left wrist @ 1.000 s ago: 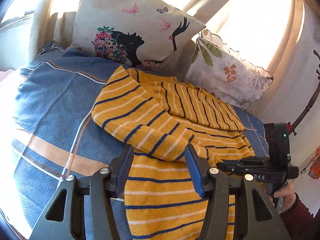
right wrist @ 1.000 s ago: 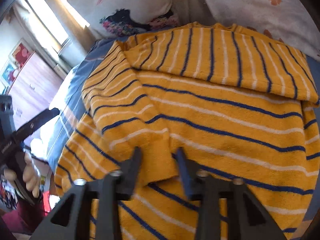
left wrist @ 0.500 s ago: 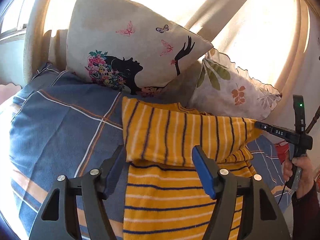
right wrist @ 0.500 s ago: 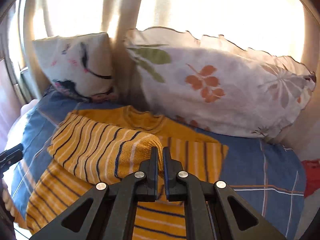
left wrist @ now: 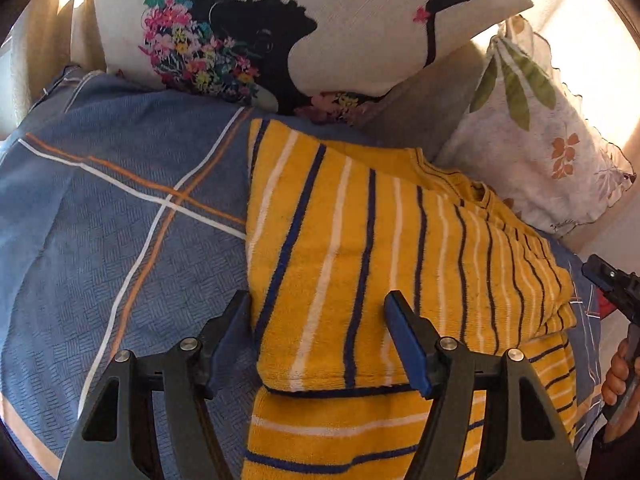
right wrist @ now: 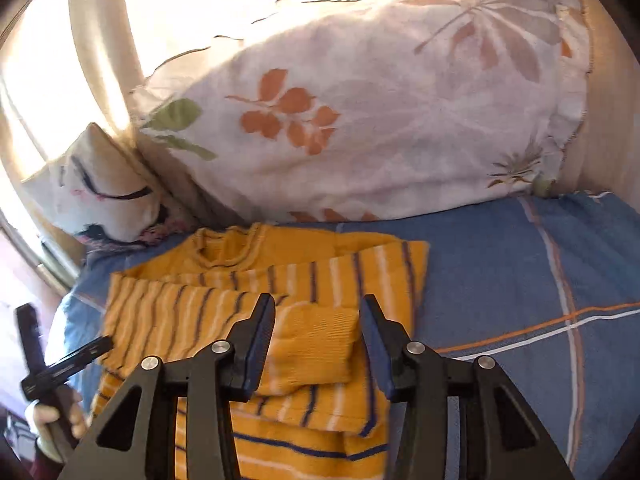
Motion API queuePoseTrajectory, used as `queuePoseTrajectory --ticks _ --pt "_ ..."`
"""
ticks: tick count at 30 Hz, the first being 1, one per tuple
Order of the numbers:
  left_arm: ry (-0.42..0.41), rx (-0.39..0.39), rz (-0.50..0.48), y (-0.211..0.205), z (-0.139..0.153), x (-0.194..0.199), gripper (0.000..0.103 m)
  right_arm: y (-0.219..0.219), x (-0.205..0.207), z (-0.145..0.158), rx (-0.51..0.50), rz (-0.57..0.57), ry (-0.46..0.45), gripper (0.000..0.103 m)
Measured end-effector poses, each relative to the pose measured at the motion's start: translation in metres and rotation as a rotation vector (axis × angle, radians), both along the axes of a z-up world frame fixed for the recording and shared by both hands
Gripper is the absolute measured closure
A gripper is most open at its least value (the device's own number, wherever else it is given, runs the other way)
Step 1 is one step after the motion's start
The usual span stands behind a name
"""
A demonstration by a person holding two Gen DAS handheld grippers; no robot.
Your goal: Fold small clothes
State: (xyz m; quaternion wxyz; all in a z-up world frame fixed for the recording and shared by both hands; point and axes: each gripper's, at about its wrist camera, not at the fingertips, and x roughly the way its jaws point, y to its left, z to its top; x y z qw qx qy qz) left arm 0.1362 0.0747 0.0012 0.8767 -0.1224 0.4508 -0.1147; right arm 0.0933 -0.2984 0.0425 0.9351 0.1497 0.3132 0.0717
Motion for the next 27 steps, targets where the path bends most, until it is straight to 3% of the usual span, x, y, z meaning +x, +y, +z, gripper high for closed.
queuePoseTrajectory --ticks 2,5,8,9,11,14,17,18,19,24,27 --pt "-0.019 -0.007 0.007 0.001 -0.003 -0.001 0.035 0.016 0.003 -0.005 0.076 0.149 0.016 0.055" --pt "-0.026 0.017 0.001 -0.002 -0.005 0.000 0.034 0.037 0.016 -0.021 0.071 0.209 0.063 0.055" --pt "-0.054 0.037 -0.007 -0.004 -0.006 -0.003 0.032 0.034 0.035 -0.047 0.022 0.108 0.160 0.056" --pt "-0.062 0.040 -0.009 -0.003 -0.006 -0.004 0.032 0.028 0.037 -0.055 0.031 0.076 0.171 0.063" --pt "-0.066 0.045 -0.010 -0.003 -0.007 -0.004 0.030 0.017 0.032 -0.059 0.063 0.042 0.150 0.076" --pt "-0.065 0.064 -0.031 -0.006 -0.007 -0.001 0.022 0.006 0.019 -0.054 0.043 -0.037 0.138 0.078" --pt "-0.060 0.101 -0.060 -0.013 -0.007 0.001 0.016 0.004 0.002 -0.045 -0.076 -0.144 0.107 0.068" --pt "-0.060 0.108 -0.064 -0.014 -0.006 0.001 0.016 0.006 -0.007 -0.042 -0.123 -0.160 0.094 0.056" --pt "-0.059 0.105 -0.072 -0.014 -0.006 -0.001 0.016 0.004 -0.014 -0.040 -0.137 -0.149 0.084 0.050" --pt "-0.016 0.078 -0.114 -0.005 -0.003 -0.024 0.016 0.002 -0.063 -0.049 -0.009 -0.032 0.141 0.050" --pt "0.005 0.010 -0.117 0.008 -0.003 -0.052 0.016 0.005 -0.092 -0.064 0.044 0.019 0.173 0.050"
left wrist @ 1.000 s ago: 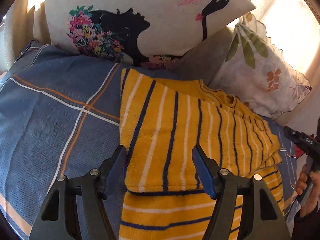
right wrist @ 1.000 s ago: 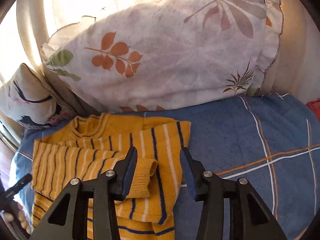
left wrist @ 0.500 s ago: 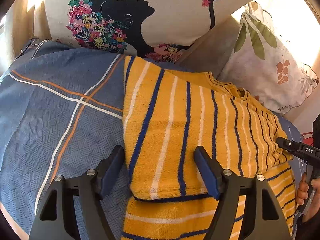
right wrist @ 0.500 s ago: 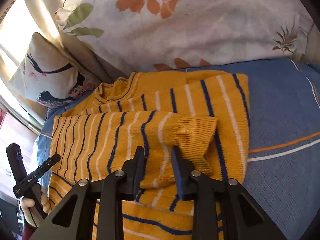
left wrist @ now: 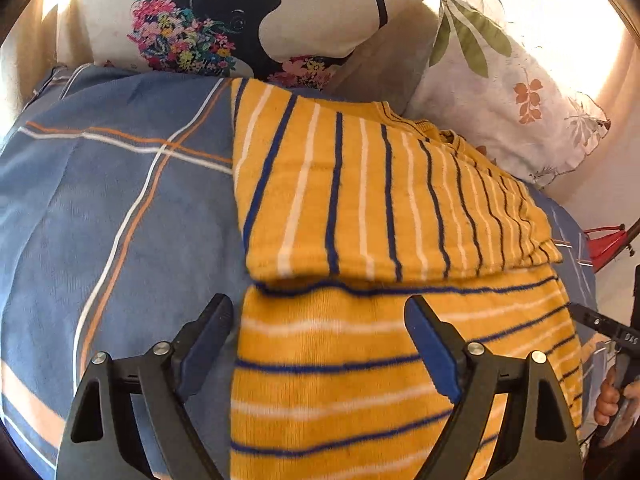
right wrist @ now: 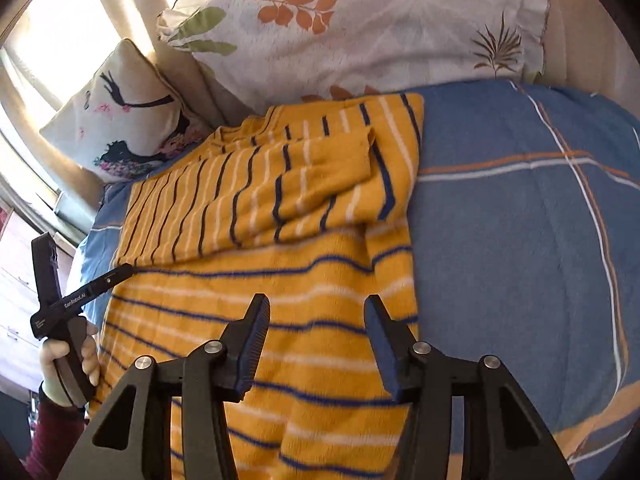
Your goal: Fold small clothes
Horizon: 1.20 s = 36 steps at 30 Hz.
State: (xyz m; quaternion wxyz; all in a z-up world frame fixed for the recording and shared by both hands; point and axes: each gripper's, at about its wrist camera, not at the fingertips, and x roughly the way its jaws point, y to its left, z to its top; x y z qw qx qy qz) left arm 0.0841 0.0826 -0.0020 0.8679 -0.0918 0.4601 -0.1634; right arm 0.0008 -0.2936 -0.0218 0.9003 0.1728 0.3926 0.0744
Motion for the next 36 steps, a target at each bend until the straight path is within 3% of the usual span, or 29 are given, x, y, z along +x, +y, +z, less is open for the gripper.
queuePoseTrajectory --ticks 6,16,19,24,29,36 --pt "0.002 -0.118 0.038 0.031 -0.003 -0.065 0.016 -0.001 -0.053 -0.035 0.101 0.009 -0.010 0.050" --pt "-0.028 -0.204 0.027 0.056 -0.007 -0.158 0.016 0.005 -0.128 -0.052 0.180 0.004 -0.089 0.048" --pt "-0.032 -0.280 0.003 0.060 -0.009 -0.181 0.016 0.005 -0.146 -0.059 0.209 0.004 -0.087 0.046" --pt "-0.046 -0.363 -0.045 0.057 -0.013 -0.208 0.016 0.004 -0.172 -0.068 0.286 0.035 -0.115 0.046" --pt "-0.018 -0.469 -0.092 0.055 -0.017 -0.224 0.016 0.022 -0.185 -0.076 0.343 0.145 -0.138 0.046" --pt "-0.033 -0.476 -0.119 0.047 -0.019 -0.234 0.016 0.041 -0.183 -0.080 0.397 0.206 -0.161 0.044"
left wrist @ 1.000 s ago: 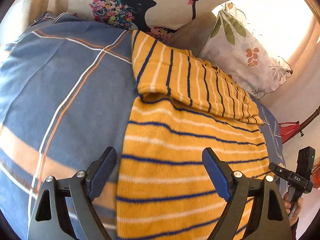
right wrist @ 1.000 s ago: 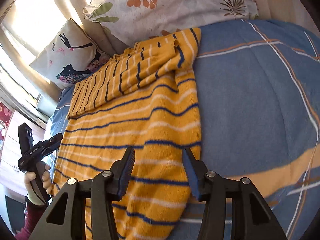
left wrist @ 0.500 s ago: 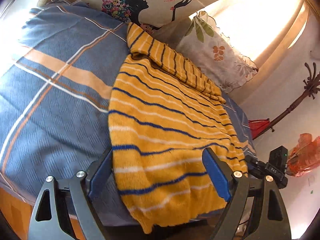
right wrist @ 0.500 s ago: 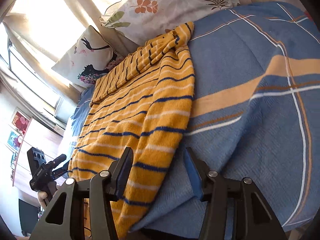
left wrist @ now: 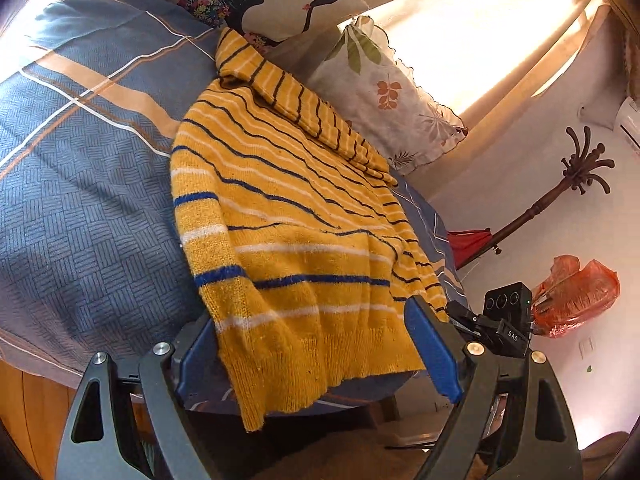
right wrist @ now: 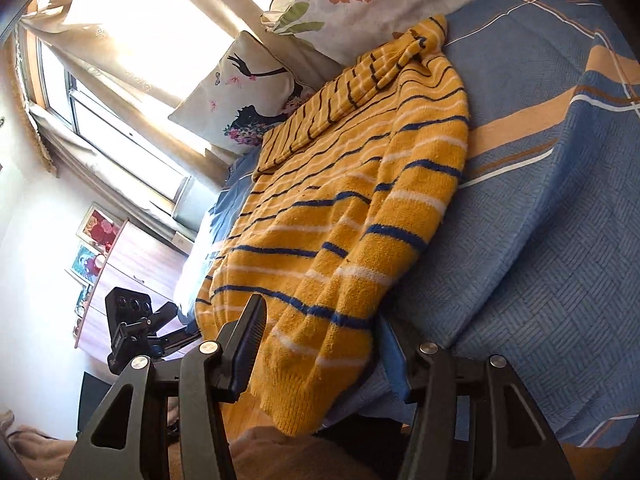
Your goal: Fold small clothes
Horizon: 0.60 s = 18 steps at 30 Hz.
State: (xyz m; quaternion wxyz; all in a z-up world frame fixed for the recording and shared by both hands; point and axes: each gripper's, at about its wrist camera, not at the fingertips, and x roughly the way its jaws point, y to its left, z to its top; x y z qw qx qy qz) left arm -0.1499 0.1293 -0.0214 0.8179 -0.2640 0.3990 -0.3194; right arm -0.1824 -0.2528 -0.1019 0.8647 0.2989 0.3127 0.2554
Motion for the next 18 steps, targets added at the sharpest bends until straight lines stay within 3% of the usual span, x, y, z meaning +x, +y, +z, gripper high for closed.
queuePoseTrajectory --ticks 4,6,7,8,9,12,14,15,18 --pt "-0.018 0.032 0.019 -0.007 0.002 -0.001 0.016 0.006 -0.001 0.000 -0.005 -0.009 -0.003 0.044" --pt "-0.033 0.093 0.059 -0.012 0.004 -0.005 0.029 0.008 -0.004 -0.001 -0.016 -0.017 -0.007 0.044" --pt "-0.038 0.140 0.075 -0.015 0.005 -0.006 0.053 0.010 -0.006 -0.001 -0.027 -0.024 -0.010 0.044" --pt "-0.033 0.180 0.080 -0.019 0.004 -0.005 0.083 0.012 -0.009 -0.001 -0.040 -0.030 -0.016 0.044" --pt "-0.021 0.194 0.079 -0.020 0.002 -0.005 0.094 0.015 -0.012 0.000 -0.056 -0.038 -0.023 0.044" --pt "-0.016 0.162 0.091 -0.014 0.002 -0.007 0.094 0.021 -0.015 0.002 -0.112 -0.059 -0.039 0.048" --pt "-0.031 0.143 0.105 -0.007 0.009 -0.011 0.094 0.024 -0.013 0.004 -0.164 -0.064 -0.030 0.074" --pt "-0.045 0.130 0.110 -0.003 0.014 -0.014 0.094 0.025 -0.011 0.005 -0.177 -0.058 -0.019 0.083" --pt "-0.088 0.101 0.129 0.008 0.033 -0.022 0.094 0.022 -0.021 0.022 -0.169 -0.056 -0.072 0.091"
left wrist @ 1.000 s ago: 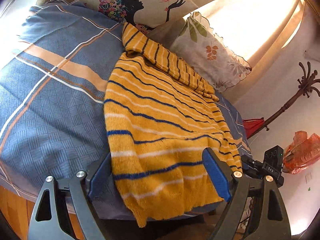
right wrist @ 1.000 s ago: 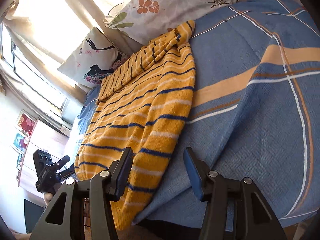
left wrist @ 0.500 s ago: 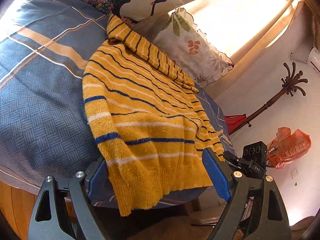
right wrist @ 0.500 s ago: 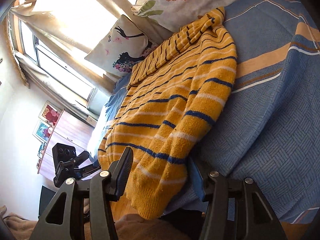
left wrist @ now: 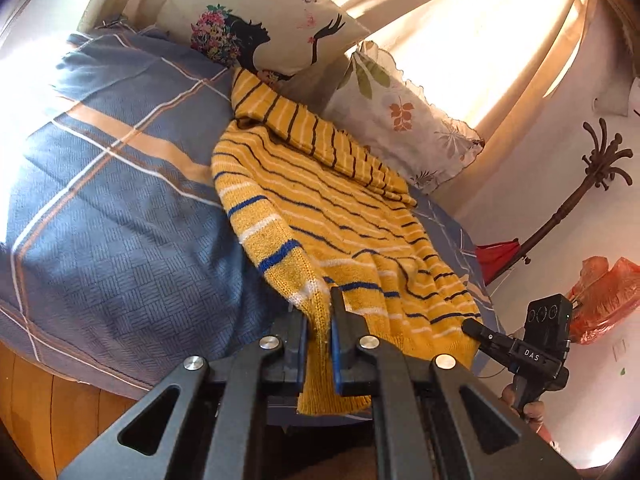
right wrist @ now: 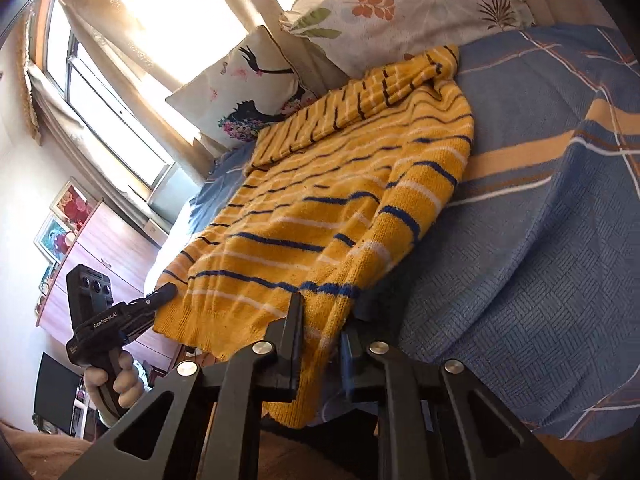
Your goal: Fold small clothes
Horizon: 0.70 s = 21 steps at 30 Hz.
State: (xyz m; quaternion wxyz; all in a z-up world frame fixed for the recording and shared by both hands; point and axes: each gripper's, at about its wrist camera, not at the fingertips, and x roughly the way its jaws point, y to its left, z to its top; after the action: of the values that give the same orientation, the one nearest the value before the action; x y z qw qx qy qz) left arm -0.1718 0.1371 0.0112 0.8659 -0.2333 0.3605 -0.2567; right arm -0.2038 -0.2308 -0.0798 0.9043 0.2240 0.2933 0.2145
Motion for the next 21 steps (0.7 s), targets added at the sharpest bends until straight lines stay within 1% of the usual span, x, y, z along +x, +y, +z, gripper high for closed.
queuePoseTrajectory --ticks 3,6,9,12,15,18,21 --pt "-0.034 -0.026 0.001 0.006 0.017 -0.002 0.094 -0.003 -0.014 0.026 0.000 0.001 -0.079 0.092" --pt "-0.065 -0.038 -0.008 0.003 0.031 0.004 0.094 -0.005 -0.015 0.049 -0.007 0.000 -0.131 0.092" --pt "-0.084 -0.030 -0.005 -0.004 0.045 0.020 0.094 -0.002 -0.003 0.064 -0.032 -0.004 -0.154 0.093" --pt "-0.098 -0.023 0.011 -0.010 0.064 0.043 0.094 0.000 0.020 0.081 -0.054 -0.006 -0.169 0.094" --pt "-0.108 -0.029 0.042 -0.012 0.087 0.076 0.094 0.001 0.048 0.105 -0.052 -0.002 -0.183 0.094" --pt "-0.090 -0.038 0.066 -0.019 0.105 0.124 0.094 0.002 0.090 0.131 -0.049 -0.004 -0.172 0.094" --pt "-0.053 0.011 0.092 -0.036 0.108 0.184 0.094 0.006 0.144 0.149 -0.075 -0.027 -0.132 0.094"
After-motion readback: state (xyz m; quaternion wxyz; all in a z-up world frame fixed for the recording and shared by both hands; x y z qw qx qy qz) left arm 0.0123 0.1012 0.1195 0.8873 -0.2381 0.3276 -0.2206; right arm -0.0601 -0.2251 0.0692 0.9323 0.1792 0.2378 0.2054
